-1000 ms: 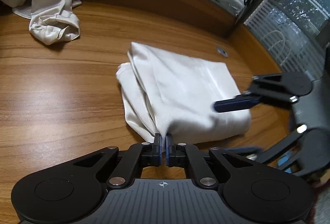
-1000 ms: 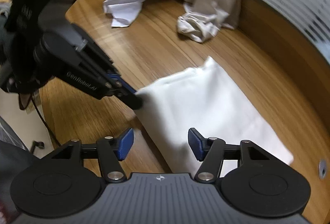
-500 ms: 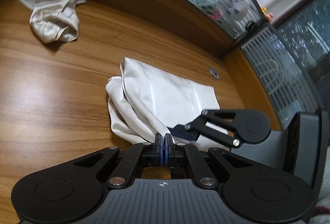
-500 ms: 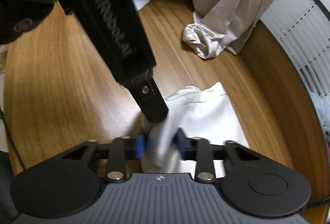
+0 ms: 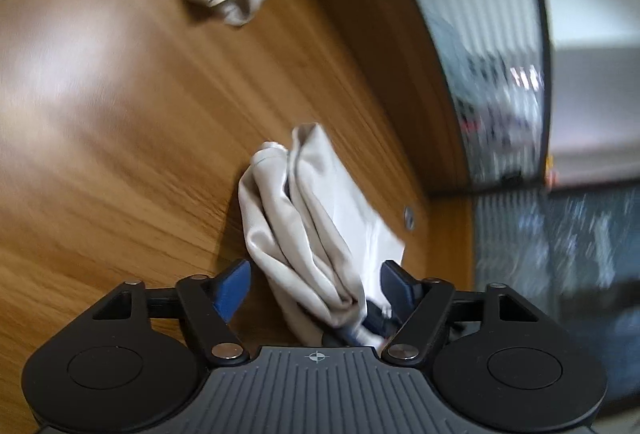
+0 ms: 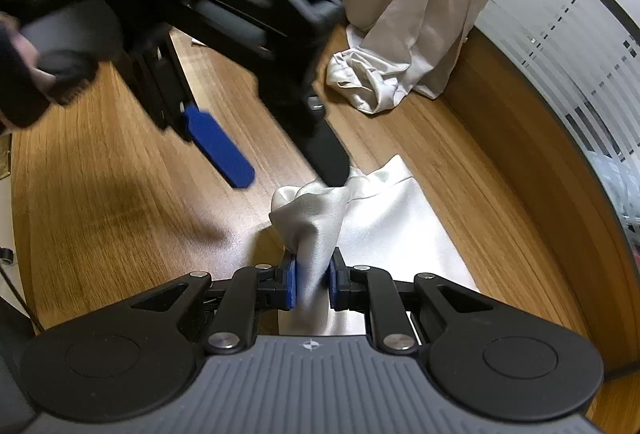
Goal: Fold clothes
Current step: 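Lift the folded beige shirt off the desk with both tools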
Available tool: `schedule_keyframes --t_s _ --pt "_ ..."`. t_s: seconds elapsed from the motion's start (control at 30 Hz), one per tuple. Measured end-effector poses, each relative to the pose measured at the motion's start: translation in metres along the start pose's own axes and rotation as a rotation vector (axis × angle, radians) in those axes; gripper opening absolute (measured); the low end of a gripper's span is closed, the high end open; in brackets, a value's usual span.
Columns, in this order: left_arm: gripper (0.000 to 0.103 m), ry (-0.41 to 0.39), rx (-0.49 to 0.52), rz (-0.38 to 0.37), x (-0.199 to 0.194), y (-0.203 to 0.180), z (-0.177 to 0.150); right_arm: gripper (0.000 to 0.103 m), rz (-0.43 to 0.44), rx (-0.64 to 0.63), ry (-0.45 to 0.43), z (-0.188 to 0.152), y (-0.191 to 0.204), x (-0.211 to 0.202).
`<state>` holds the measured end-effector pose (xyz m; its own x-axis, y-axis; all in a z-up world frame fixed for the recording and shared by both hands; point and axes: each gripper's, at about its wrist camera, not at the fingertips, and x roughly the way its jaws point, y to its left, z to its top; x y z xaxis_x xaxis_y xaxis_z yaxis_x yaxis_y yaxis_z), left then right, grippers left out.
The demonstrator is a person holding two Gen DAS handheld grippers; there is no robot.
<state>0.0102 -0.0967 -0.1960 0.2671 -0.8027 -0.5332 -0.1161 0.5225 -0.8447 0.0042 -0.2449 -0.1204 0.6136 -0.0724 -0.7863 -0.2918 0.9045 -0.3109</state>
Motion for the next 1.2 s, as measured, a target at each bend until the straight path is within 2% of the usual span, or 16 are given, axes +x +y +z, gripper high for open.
schedule_keyframes --t_s 0.2,0.4,0.47,0.53,0.6,0.7,0.8,0.87,0.93,1.07,1.1,1.2 --pt "0.079 0.04 -0.089 -0.003 0.029 0.004 0.003 0.017 -0.007 0.018 -0.011 0.0 -0.002 -0.007" --pt "0.081 0.059 -0.081 -0.012 0.06 -0.008 0.007 0.016 -0.007 0.034 -0.02 0.001 -0.004 -0.013" --pt "0.079 0.071 -0.069 0.004 0.069 -0.012 0.009 0.016 -0.003 0.037 -0.022 0.001 -0.005 -0.014" --pt "0.063 0.077 -0.046 0.04 0.075 -0.015 0.01 0.016 0.008 0.038 -0.017 0.001 -0.008 -0.014" --pt "0.041 0.076 -0.009 0.087 0.078 -0.02 0.011 0.017 0.019 0.038 -0.013 0.002 -0.01 -0.013" --pt "0.029 0.067 0.063 0.135 0.08 -0.026 0.009 0.018 0.051 0.05 0.004 0.002 -0.016 -0.012" --pt "0.026 0.07 0.122 0.19 0.083 -0.035 0.008 0.02 0.103 0.101 0.026 -0.001 -0.026 -0.013" --pt "0.026 0.086 0.177 0.232 0.085 -0.041 0.009 0.026 0.14 0.152 0.037 -0.004 -0.034 -0.015" --pt "0.026 0.108 0.249 0.273 0.086 -0.047 0.011 0.039 0.155 0.219 0.038 -0.011 -0.044 -0.019" --pt "0.026 0.142 0.334 0.325 0.089 -0.053 0.014 0.047 0.132 0.378 0.039 -0.037 -0.073 -0.032" --pt "0.026 0.151 0.353 0.337 0.089 -0.054 0.014 0.052 0.125 0.418 0.04 -0.044 -0.08 -0.035" --pt "0.026 0.166 0.401 0.37 0.093 -0.06 0.017 0.078 0.089 0.531 0.036 -0.071 -0.098 -0.046"
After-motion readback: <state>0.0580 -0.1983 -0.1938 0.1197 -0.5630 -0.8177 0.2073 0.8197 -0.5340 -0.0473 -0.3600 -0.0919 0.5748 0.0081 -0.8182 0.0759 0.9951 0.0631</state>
